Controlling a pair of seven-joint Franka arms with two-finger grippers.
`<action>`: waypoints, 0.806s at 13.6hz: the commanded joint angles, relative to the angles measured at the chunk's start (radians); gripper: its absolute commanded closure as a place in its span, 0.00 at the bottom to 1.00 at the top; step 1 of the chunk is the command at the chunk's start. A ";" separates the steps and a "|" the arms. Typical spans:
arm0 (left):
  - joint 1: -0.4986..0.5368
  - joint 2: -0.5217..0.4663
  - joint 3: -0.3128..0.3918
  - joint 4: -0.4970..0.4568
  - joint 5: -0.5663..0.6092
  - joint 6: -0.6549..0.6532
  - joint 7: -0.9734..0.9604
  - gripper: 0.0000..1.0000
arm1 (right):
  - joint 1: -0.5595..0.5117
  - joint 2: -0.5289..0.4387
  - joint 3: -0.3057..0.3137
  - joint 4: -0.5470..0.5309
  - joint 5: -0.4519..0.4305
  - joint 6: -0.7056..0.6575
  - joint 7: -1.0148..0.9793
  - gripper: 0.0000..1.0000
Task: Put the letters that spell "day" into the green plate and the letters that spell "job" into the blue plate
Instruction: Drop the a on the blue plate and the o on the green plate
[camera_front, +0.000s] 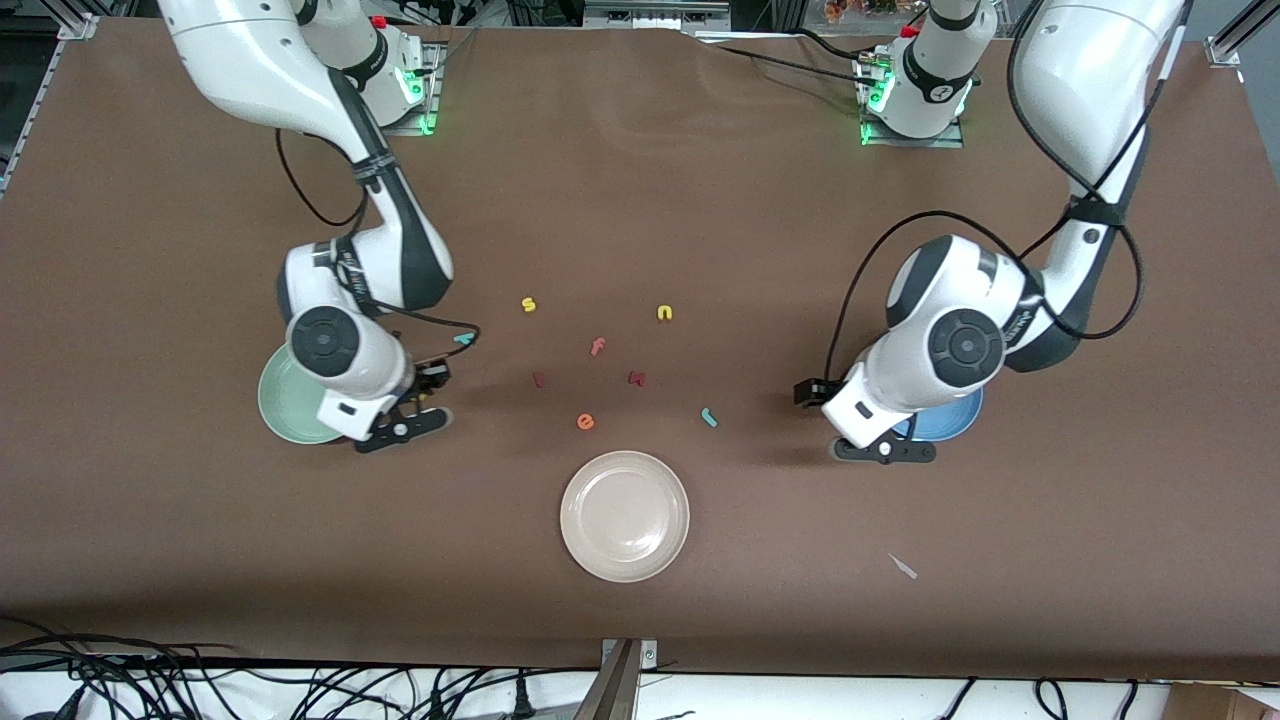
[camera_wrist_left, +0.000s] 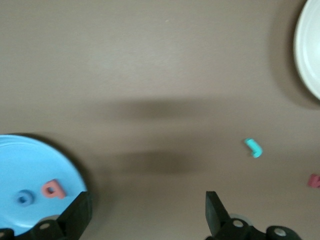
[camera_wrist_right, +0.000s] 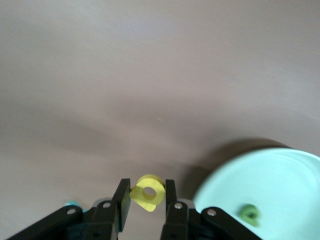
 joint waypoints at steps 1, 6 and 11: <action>-0.050 0.063 0.015 0.089 0.032 -0.021 -0.132 0.00 | 0.005 -0.075 -0.046 -0.110 0.018 0.021 -0.087 0.77; -0.165 0.192 0.048 0.227 0.032 0.010 -0.462 0.00 | -0.009 -0.123 -0.158 -0.311 0.019 0.234 -0.321 0.76; -0.306 0.286 0.148 0.304 0.035 0.044 -0.757 0.06 | -0.041 -0.123 -0.155 -0.311 0.139 0.219 -0.317 0.00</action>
